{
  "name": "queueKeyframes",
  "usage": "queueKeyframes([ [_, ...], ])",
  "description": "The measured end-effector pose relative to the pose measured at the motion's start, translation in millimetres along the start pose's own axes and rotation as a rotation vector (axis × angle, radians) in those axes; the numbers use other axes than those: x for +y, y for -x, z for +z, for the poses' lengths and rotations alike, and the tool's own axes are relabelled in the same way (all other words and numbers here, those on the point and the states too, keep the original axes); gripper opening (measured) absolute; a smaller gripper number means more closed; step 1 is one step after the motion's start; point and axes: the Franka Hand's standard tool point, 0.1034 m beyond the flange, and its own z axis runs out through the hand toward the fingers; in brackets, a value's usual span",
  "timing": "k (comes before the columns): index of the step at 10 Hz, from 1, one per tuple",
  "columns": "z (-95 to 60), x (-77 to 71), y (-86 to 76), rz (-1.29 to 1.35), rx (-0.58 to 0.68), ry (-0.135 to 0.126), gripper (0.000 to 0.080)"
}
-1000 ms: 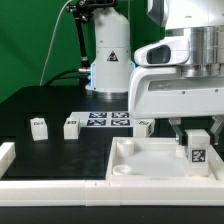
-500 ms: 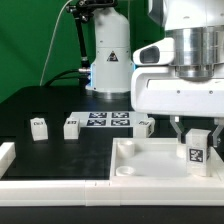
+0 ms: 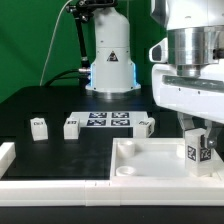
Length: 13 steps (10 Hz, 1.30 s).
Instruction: Assemble one leg
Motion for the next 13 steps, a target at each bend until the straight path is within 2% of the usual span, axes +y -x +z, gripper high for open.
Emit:
queueKeyframes([
  [1, 0.3, -0.1, 0.6, 0.038, -0.001, 0.0, 0.029],
  [2, 1.1, 0.4, 0.3, -0.009, 0.0, 0.001, 0.0383],
  [3, 2.0, 0.9, -0.3, -0.092, 0.0, 0.003, 0.0557],
  [4, 2.3, 1.0, -0.2, -0.138, 0.001, 0.004, 0.0557],
  [5, 2.0, 0.3, 1.3, -0.22, 0.001, 0.004, 0.0633],
  [8, 0.2, -2.3, 3.0, -0.571, 0.009, 0.013, 0.0649],
  [9, -2.6, -5.9, 6.2, -0.737, 0.026, 0.042, 0.0649],
  [13, -3.8, -7.2, -0.1, -1.149, 0.024, 0.05, 0.0649],
])
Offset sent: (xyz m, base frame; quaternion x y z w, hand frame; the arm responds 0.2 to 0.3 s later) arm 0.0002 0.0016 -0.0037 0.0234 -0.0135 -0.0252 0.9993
